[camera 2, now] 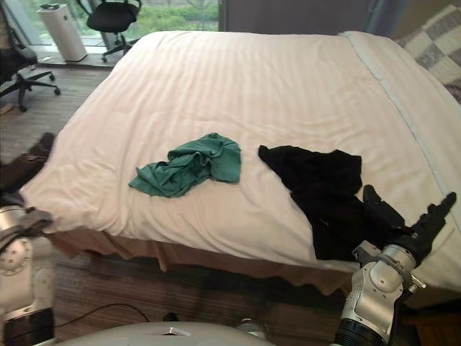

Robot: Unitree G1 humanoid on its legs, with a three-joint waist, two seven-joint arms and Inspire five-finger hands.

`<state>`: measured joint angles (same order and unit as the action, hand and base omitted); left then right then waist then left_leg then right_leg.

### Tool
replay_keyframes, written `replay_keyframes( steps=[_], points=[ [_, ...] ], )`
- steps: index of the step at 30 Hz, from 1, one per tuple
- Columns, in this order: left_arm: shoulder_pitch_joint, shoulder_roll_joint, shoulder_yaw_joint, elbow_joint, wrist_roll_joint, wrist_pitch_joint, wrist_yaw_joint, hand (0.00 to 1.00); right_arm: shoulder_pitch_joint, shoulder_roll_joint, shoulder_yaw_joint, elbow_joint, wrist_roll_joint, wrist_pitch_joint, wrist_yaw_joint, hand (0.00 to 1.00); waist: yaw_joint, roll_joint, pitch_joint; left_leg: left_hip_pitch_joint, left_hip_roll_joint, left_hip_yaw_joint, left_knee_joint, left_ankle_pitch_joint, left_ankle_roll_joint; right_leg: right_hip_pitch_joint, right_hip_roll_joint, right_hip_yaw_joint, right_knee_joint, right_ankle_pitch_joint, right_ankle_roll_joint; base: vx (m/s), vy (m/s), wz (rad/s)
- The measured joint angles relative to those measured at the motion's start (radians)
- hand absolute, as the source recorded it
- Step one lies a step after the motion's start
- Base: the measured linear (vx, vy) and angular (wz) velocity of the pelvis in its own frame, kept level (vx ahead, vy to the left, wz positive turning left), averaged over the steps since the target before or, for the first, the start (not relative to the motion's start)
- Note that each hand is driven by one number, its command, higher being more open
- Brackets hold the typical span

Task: Tidy up the quilt and then pick up the clothes from the bed and put them into the laundry hamper

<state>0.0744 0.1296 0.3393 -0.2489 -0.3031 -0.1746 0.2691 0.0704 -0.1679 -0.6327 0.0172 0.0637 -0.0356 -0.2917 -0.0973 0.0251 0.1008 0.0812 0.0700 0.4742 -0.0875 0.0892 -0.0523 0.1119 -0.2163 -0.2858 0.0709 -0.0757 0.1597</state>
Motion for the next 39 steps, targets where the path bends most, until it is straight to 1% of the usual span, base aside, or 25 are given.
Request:
replay_keyframes(
  steps=[2,3,5,6,9,15,17,18,20,22,24,27,28,30,31,33,35,37,39],
  points=[
    [0.017,-0.021,-0.063,0.0,0.003,0.004,-0.046,1.0,0.018,0.0,0.033,-0.05,-0.04,0.0,0.023,1.0,-0.022,0.007,0.015,0.005,0.005,0.017,0.0,-0.002,-0.002,-0.007,0.003,0.02,0.0,0.003,0.003,-0.03,0.006,-0.29],
    [0.019,-0.027,-0.082,0.002,0.006,0.007,-0.058,1.0,0.027,0.0,0.043,-0.063,-0.055,0.0,0.03,1.0,-0.025,0.008,0.02,0.008,0.009,0.024,0.0,-0.002,-0.003,-0.008,0.006,0.026,0.0,0.004,0.001,-0.01,-0.007,-0.29],
    [0.03,-0.045,-0.111,0.003,0.045,0.008,-0.093,1.0,0.045,0.0,0.081,-0.083,-0.077,0.0,0.06,1.0,-0.043,0.001,0.027,0.017,0.014,0.045,0.0,-0.004,-0.006,-0.014,0.014,0.048,0.0,0.005,0.0,-0.01,-0.01,-0.31],
    [0.032,-0.045,-0.124,0.004,0.054,0.012,-0.104,1.0,0.054,0.0,0.092,-0.09,-0.096,0.0,0.072,1.0,-0.05,0.002,0.028,0.015,0.017,0.054,0.0,-0.004,-0.006,-0.023,0.017,0.059,0.0,0.009,-0.002,0.0,-0.01,-0.29],
    [0.032,-0.044,-0.128,0.006,0.114,0.025,-0.107,1.0,0.078,0.0,0.118,-0.103,-0.097,0.0,0.091,1.0,-0.056,0.005,0.041,0.017,0.019,0.071,0.001,-0.004,-0.006,-0.034,0.019,0.076,-0.002,0.015,-0.003,0.0,-0.002,-0.2],
    [0.017,-0.021,-0.128,0.046,0.229,0.026,-0.082,1.0,0.098,0.0,0.177,-0.104,-0.118,0.0,0.118,1.0,-0.07,0.009,0.054,0.005,0.028,0.101,0.0,-0.005,-0.007,-0.065,0.025,0.109,-0.005,0.028,-0.003,-0.02,-0.002,-0.15],
    [-0.025,0.01,-0.125,0.091,0.241,0.035,-0.064,1.0,0.098,-0.001,0.187,-0.107,-0.135,0.0,0.118,1.0,-0.07,0.008,0.071,-0.018,0.03,0.111,0.0,-0.003,-0.005,-0.096,0.028,0.123,-0.005,0.039,-0.006,-0.05,0.004,-0.15],
    [-0.048,0.03,-0.123,0.105,0.244,0.05,-0.047,1.0,0.098,-0.004,0.198,-0.107,-0.135,0.0,0.118,1.0,-0.072,0.006,0.073,-0.043,0.033,0.12,0.0,0.0,-0.002,-0.125,0.03,0.131,-0.008,0.048,-0.006,-0.05,0.006,-0.16],
    [-0.088,0.053,-0.114,0.133,0.278,0.06,-0.028,1.0,0.098,-0.005,0.208,-0.107,-0.135,0.0,0.118,1.0,-0.076,-0.002,0.082,-0.074,0.034,0.129,0.001,0.004,0.003,-0.156,0.033,0.14,-0.021,0.066,-0.007,-0.03,0.006,-0.17],
    [-0.139,0.089,-0.097,0.159,0.303,0.08,0.0,1.0,0.094,-0.005,0.225,-0.111,-0.134,0.0,0.117,1.0,-0.079,-0.019,0.1,-0.1,0.037,0.147,0.001,0.007,0.006,-0.191,0.037,0.157,-0.024,0.078,-0.01,-0.03,0.004,-0.19],
    [-0.18,0.113,-0.083,0.18,0.323,0.093,0.022,1.0,0.091,-0.005,0.236,-0.125,-0.134,-0.001,0.116,1.0,-0.084,-0.029,0.114,-0.12,0.039,0.152,0.001,0.014,0.009,-0.214,0.04,0.163,-0.024,0.084,-0.01,-0.02,-0.016,-0.08],
    [-0.257,0.164,-0.072,0.234,0.343,0.099,0.049,1.0,0.088,-0.005,0.253,-0.184,-0.132,-0.002,0.114,1.0,-0.094,-0.034,0.125,-0.156,0.046,0.157,0.002,0.02,0.009,-0.252,0.046,0.166,-0.024,0.09,-0.013,0.01,-0.029,-0.03],
    [-0.264,0.168,-0.072,0.241,0.348,0.099,0.052,1.0,0.088,-0.005,0.255,-0.189,-0.132,-0.003,0.114,1.0,-0.094,-0.035,0.126,-0.157,0.047,0.157,0.002,0.02,0.009,-0.254,0.047,0.166,-0.024,0.09,-0.013,0.01,-0.022,-0.07],
    [-0.311,0.202,-0.071,0.256,0.349,0.113,0.069,1.0,0.08,-0.005,0.28,-0.212,-0.13,-0.022,0.112,1.0,-0.095,-0.039,0.131,-0.176,0.051,0.171,0.002,0.02,0.008,-0.28,0.051,0.176,-0.024,0.094,-0.015,0.01,-0.024,-0.11],
    [-0.323,0.205,-0.07,0.258,0.349,0.113,0.07,1.0,0.081,-0.005,0.285,-0.222,-0.129,-0.023,0.112,1.0,-0.094,-0.039,0.133,-0.181,0.051,0.176,0.002,0.02,0.008,-0.287,0.051,0.178,-0.024,0.097,-0.016,0.01,-0.016,-0.14],
    [-0.366,0.208,-0.067,0.26,0.35,0.113,0.072,1.0,0.073,-0.005,0.309,-0.232,-0.126,-0.041,0.11,1.0,-0.094,-0.041,0.161,-0.184,0.056,0.187,0.002,0.02,0.008,-0.295,0.056,0.183,-0.024,0.106,-0.016,0.0,-0.008,-0.11],
    [-0.387,0.21,-0.068,0.26,0.351,0.113,0.075,1.0,0.076,-0.004,0.328,-0.248,-0.124,-0.043,0.109,1.0,-0.092,-0.039,0.165,-0.206,0.062,0.199,0.002,0.02,0.007,-0.322,0.061,0.185,-0.024,0.115,-0.016,0.0,-0.019,-0.12],
    [-0.401,0.212,-0.068,0.263,0.352,0.113,0.08,1.0,0.076,-0.004,0.346,-0.28,-0.118,-0.043,0.109,1.0,-0.088,-0.038,0.183,-0.217,0.067,0.212,0.002,0.021,0.007,-0.34,0.061,0.195,-0.024,0.124,-0.017,0.01,-0.013,-0.17],
    [-0.434,0.211,-0.089,0.337,0.353,0.122,0.081,1.0,0.088,-0.001,0.364,-0.315,-0.116,-0.044,0.107,1.0,-0.087,-0.033,0.19,-0.222,0.071,0.223,0.002,0.02,0.005,-0.351,0.064,0.202,-0.024,0.125,-0.016,0.03,-0.023,-0.14]
  ],
)
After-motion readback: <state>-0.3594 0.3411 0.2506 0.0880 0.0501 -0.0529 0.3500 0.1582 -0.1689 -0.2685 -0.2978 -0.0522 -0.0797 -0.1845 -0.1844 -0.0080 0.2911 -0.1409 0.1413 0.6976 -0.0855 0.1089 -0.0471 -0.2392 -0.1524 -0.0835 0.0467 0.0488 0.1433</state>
